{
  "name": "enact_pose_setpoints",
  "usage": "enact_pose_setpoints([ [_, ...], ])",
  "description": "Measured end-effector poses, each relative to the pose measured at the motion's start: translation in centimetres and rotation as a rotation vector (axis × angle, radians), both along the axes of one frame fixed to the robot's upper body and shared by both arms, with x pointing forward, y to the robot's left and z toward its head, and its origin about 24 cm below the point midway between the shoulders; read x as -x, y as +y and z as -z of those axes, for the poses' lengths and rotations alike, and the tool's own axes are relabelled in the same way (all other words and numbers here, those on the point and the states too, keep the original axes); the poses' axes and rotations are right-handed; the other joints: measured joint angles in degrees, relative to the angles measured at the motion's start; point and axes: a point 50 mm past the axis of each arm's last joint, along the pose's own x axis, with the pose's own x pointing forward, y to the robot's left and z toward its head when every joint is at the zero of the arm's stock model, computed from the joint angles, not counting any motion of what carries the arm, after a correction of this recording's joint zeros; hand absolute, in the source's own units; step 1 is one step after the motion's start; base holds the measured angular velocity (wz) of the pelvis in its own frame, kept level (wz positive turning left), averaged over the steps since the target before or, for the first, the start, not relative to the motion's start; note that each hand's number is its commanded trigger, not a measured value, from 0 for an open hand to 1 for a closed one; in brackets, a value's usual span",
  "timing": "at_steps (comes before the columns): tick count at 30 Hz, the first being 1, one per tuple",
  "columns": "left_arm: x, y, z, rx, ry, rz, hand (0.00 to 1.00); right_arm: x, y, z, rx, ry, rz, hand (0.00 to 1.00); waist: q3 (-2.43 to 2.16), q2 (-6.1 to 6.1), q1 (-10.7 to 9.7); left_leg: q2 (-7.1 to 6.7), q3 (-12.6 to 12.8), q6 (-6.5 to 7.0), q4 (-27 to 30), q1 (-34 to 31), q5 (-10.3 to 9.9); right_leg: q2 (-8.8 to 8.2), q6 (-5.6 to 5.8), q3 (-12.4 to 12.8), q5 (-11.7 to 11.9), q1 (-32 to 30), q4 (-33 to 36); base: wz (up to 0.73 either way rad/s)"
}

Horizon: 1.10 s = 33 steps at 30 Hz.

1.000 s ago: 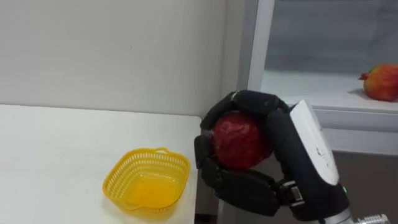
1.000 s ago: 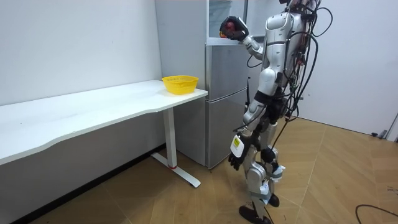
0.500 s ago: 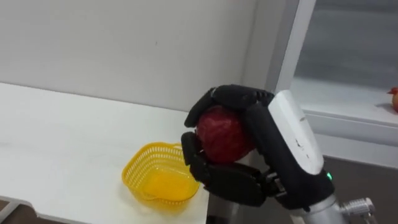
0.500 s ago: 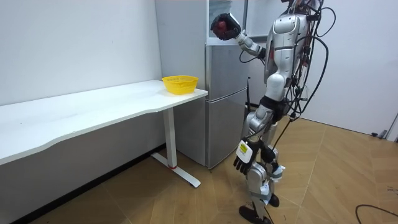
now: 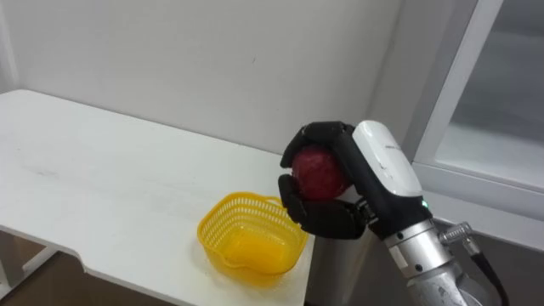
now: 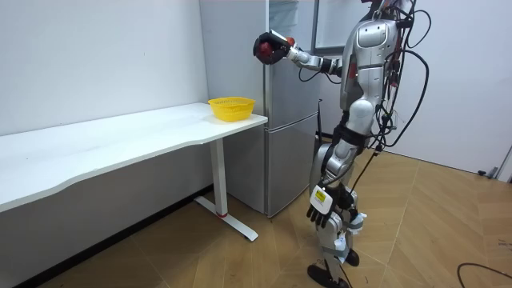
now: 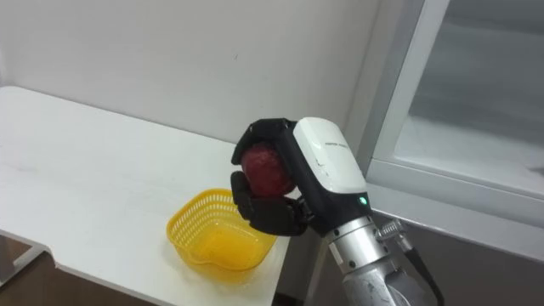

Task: Retrieve from the upper fridge

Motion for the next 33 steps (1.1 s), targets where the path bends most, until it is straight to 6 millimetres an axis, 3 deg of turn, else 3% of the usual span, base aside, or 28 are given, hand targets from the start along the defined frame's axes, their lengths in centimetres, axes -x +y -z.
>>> enact_pose_setpoints([
  [4,0.1,0.6,-0.3,-0.010,-0.009,0.007,0.00,-1.1,-1.0,0.1,0.007,0.049,0.052,1.00,-0.13,-0.97,0.10,-0.11,-0.95,0.00,0.08,-0.44,0.00,-0.03,0.00,-0.91,0.00,0.03,0.04,0.10],
  [12,0.6,0.8,-0.6,-0.010,-0.011,-0.009,0.00,-1.9,-2.1,0.2,-0.113,0.133,0.068,1.00,0.09,-2.81,0.94,-0.12,-1.54,-0.01,0.42,-1.11,-0.03,0.01,0.00,-1.25,0.01,0.15,0.03,0.05],
  [19,0.7,1.5,-0.8,-0.021,-0.006,-0.062,0.00,-2.7,-2.8,1.3,-0.083,0.216,0.110,1.00,0.10,-2.79,1.53,-0.22,-2.42,0.03,1.37,-2.02,-0.26,0.01,-0.01,-1.78,0.03,0.07,0.09,0.06],
  [27,0.9,1.8,-0.9,-0.030,0.003,-0.067,0.00,-3.6,-3.4,1.3,-0.123,0.258,0.132,1.00,0.12,-2.77,2.14,-0.30,-3.41,-0.02,1.52,-2.61,-0.39,0.01,-0.01,-2.84,0.03,0.07,0.00,0.06],
  [33,0.2,2.2,-1.3,-0.047,-0.025,-0.048,0.00,-3.8,-3.7,2.3,-0.085,0.295,0.166,1.00,0.04,-2.90,4.64,-0.29,-3.41,-0.02,1.75,-2.52,-0.38,0.00,-0.01,-2.99,0.03,0.07,0.01,0.01],
])
